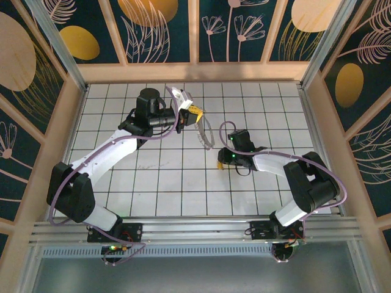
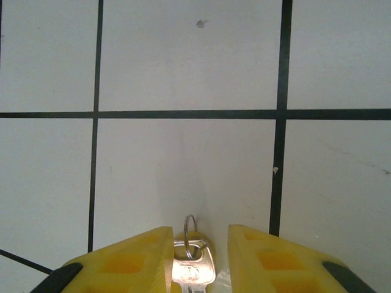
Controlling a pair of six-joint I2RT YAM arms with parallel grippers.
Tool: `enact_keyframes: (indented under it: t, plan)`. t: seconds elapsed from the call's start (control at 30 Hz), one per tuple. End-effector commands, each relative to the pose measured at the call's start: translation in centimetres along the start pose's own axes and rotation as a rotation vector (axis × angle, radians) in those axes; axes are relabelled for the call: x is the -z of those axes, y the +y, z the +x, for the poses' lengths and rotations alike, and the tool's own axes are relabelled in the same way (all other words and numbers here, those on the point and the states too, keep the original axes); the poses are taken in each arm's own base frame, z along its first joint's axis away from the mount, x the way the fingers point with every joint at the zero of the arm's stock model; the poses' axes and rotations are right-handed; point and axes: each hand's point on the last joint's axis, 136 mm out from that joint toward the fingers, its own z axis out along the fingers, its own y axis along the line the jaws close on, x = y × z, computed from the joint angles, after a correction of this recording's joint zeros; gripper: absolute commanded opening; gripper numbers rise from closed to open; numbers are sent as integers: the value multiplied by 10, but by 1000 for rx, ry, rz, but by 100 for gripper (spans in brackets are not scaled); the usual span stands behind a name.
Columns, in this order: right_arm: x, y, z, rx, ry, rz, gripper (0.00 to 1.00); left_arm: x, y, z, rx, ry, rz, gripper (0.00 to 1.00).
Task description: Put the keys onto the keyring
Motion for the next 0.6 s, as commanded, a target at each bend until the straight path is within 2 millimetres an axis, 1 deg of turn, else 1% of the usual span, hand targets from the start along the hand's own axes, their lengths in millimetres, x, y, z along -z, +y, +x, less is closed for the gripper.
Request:
enact_keyframes:
  t: [0.0,0.37,0.57]
  plan:
    - [3,9,-10,9,-18,-7,28,6,-9,-21,-47,-57,12,0]
    - [-2,9,-6,13,-1,-8,27,5,-9,-20,-47,-56,14,0]
    - [-4,8,-3,13,9,-9,23,5,-8,-20,-48,-56,12,0]
